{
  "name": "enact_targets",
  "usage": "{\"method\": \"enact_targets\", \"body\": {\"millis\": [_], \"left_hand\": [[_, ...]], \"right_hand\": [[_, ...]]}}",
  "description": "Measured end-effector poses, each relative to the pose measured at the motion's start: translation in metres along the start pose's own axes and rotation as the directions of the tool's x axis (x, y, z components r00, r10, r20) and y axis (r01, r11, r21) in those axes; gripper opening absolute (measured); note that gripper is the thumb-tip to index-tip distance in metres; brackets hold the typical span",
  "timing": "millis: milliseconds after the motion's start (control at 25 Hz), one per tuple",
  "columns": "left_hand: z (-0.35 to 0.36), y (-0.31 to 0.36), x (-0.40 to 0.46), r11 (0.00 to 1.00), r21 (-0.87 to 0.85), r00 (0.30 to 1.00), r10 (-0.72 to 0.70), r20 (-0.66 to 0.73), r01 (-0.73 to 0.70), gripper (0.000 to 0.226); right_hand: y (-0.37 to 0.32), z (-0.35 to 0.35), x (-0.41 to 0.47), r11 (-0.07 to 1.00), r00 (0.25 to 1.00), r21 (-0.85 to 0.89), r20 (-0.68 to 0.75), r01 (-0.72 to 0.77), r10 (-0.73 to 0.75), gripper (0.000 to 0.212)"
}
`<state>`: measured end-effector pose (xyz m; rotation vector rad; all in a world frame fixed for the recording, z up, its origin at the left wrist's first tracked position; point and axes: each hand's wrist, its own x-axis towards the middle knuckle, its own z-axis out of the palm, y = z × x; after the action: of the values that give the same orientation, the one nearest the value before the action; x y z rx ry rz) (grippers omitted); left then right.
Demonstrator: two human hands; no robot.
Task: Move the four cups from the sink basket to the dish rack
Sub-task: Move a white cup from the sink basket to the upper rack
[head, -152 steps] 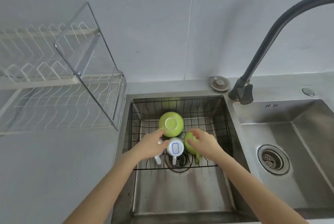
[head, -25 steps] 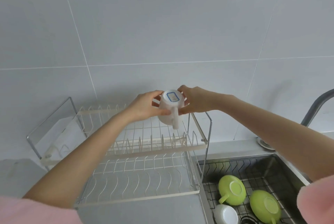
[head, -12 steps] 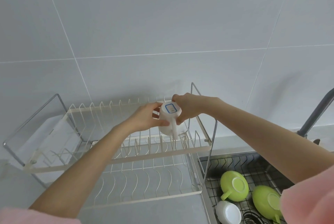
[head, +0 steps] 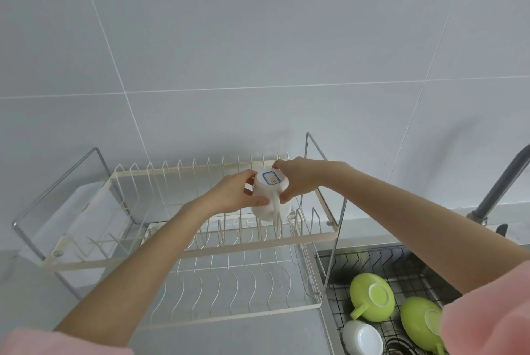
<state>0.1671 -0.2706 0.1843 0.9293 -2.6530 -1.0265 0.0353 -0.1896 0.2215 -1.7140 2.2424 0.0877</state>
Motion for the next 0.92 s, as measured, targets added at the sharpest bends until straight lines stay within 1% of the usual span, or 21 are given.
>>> {"method": "enact_targets", "body": {"millis": [120,240,360,440,560,640,720,840,920], "left_hand": [[-0.003,0.003,-0.002,0.997,0.073,0.999,-0.025,0.025,0.023,0.064],[-0.011,0.009,-0.007,0.956,0.29,0.997,-0.061,0.044,0.046,0.071],[-0.022,0.024,-0.021,0.867,0.496,0.999,-0.03,-0.039,0.045,0.064],[-0.026,0.039,-0.036,0.82,0.57,0.995,0.022,-0.098,0.038,0.059],[-0.027,0.069,-0.063,0.783,0.621,0.976,0.108,-0.187,0.033,0.052],[-0.02,0.087,-0.081,0.776,0.63,0.963,0.151,-0.225,0.026,0.051],[-0.009,0.103,-0.094,0.769,0.639,0.955,0.189,-0.228,0.001,0.049],[0.014,0.12,-0.11,0.756,0.654,0.955,0.215,-0.205,-0.03,0.045],[0.031,0.129,-0.116,0.771,0.634,0.955,0.225,-0.192,-0.054,0.044]], "right_hand": [[-0.002,-0.003,-0.003,0.999,0.999,-0.054,0.033,-0.002,0.004,0.069],[-0.004,-0.014,-0.013,0.996,1.0,-0.087,0.013,-0.012,0.013,0.07],[-0.003,-0.025,-0.034,0.994,0.998,-0.109,-0.053,0.012,-0.018,0.065],[-0.001,-0.028,-0.053,0.991,0.992,-0.123,-0.109,0.05,-0.063,0.061],[0.004,-0.029,-0.085,0.986,0.969,-0.131,-0.212,0.105,-0.131,0.054],[0.01,-0.026,-0.106,0.989,0.95,-0.097,-0.281,0.114,-0.137,0.049],[0.018,-0.024,-0.126,0.99,0.931,-0.058,-0.339,0.125,-0.138,0.048],[0.036,-0.013,-0.152,0.992,0.913,-0.02,-0.389,0.123,-0.121,0.05],[0.052,-0.001,-0.164,0.994,0.908,-0.019,-0.406,0.11,-0.109,0.053]]}}
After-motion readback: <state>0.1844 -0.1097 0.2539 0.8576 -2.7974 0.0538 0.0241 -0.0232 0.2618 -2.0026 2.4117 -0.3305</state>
